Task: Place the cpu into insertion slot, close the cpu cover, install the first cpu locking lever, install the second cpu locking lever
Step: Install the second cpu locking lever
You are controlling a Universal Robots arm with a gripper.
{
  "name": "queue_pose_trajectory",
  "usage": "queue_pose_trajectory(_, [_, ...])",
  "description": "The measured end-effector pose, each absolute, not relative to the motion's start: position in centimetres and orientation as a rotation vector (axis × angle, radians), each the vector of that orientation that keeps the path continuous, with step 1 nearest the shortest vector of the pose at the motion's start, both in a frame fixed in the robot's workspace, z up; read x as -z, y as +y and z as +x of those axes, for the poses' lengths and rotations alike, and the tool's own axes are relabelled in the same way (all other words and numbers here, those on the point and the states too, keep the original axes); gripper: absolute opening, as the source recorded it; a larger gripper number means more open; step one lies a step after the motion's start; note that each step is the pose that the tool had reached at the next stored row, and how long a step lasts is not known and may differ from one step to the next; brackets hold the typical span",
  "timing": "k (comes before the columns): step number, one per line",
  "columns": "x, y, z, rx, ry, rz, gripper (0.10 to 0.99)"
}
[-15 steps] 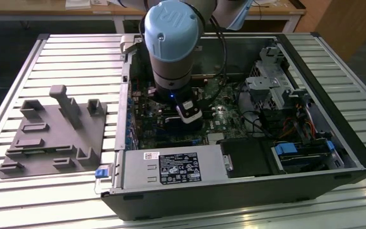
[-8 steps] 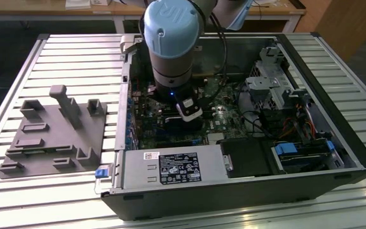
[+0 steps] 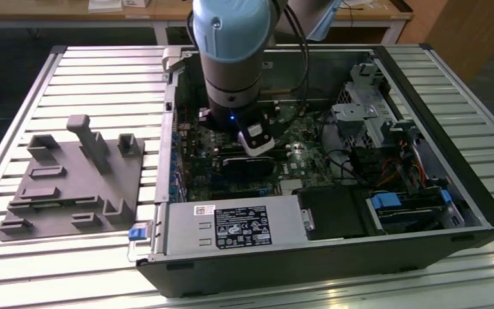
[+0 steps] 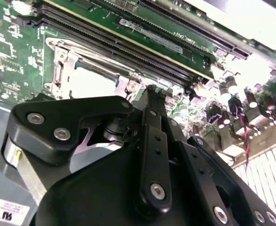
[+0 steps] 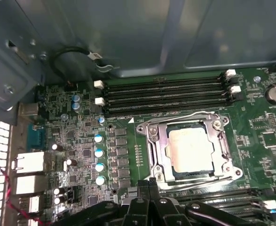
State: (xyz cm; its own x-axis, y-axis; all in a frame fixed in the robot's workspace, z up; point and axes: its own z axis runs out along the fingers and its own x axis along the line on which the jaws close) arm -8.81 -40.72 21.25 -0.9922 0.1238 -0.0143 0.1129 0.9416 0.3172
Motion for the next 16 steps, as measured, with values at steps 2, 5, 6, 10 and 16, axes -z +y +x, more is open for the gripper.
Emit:
queue_pose_trajectory(2, [-21.7,-40.7,-8.8,-0.493,3.062,0.186,0.106])
queue_pose_trajectory(5, [-21.9,-40.7,-8.8,-0.464,3.065,0.191,0.106])
queue_pose_trajectory(6, [-21.9,-40.7,-8.8,-0.44,3.066,0.197,0.106])
queue_pose_trajectory(10, [-22.0,-40.7,-8.5,-0.396,3.068,0.216,0.106])
queue_pose_trajectory(16, [-22.0,-40.6,-7.1,-0.395,3.068,0.222,0.106])
